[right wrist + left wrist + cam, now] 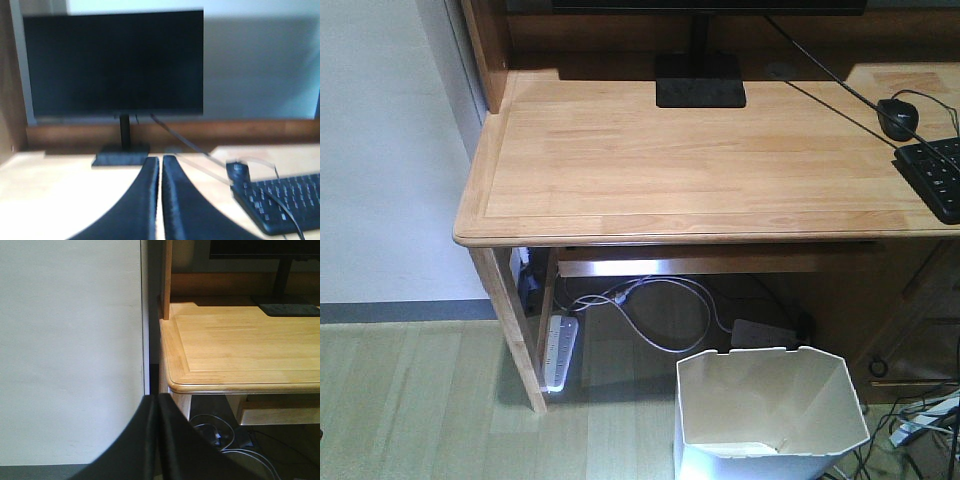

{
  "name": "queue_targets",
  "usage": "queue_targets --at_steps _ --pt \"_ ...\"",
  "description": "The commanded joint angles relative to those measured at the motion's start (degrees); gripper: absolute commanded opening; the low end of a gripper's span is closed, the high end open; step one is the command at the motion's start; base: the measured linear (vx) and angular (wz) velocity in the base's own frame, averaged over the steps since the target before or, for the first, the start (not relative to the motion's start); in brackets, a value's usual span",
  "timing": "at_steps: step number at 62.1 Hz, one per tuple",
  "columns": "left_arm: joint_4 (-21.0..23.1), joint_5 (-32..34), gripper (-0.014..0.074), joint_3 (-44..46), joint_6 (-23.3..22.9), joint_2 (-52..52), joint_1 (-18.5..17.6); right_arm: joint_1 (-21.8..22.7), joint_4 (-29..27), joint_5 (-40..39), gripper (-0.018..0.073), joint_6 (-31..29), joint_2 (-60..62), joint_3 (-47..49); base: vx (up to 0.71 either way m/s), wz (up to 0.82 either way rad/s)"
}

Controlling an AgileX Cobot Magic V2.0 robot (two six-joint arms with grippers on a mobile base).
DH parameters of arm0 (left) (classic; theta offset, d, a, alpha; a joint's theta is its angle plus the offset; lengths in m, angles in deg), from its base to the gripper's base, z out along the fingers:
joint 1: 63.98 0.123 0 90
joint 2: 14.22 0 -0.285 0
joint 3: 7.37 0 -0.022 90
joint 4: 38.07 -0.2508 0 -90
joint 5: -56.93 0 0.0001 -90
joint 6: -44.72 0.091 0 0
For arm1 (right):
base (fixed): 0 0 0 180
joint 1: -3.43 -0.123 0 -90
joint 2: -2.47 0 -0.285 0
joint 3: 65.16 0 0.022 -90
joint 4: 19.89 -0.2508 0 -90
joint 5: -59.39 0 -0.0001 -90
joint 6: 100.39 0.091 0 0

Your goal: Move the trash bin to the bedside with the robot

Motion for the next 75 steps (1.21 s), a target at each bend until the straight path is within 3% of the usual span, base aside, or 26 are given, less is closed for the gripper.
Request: queue_targets --at_steps 1,13,46,55,75 --pt "0.25 4.23 -0.0006 -1.65 -0.45 0.57 -0.15 -0.05 0.87 2.02 -0.0010 -0.56 -6.63 6.56 0.00 0.00" --pt "0.25 4.23 -0.0006 -1.65 -0.45 0.57 -0.15 -0.05 0.87 10.04 -0.0010 -0.45 -17.80 13.96 0.00 0.00" --pt "0.25 4.23 -0.0006 -1.65 -0.45 0.62 -0.15 -0.05 0.86 10.65 0.0032 0.05 -26.86 14.28 0.00 0.00" --pt "0.25 4.23 -0.0006 -1.65 -0.45 0.62 -0.15 -0.05 0.86 12.74 0.0130 -0.09 -26.86 14.28 0.00 0.00" --pt "0.25 4.23 -0.0006 -1.65 -0.45 0.62 -0.15 -0.05 1.16 14.00 0.0483 -1.46 -26.93 14.28 0.00 0.00"
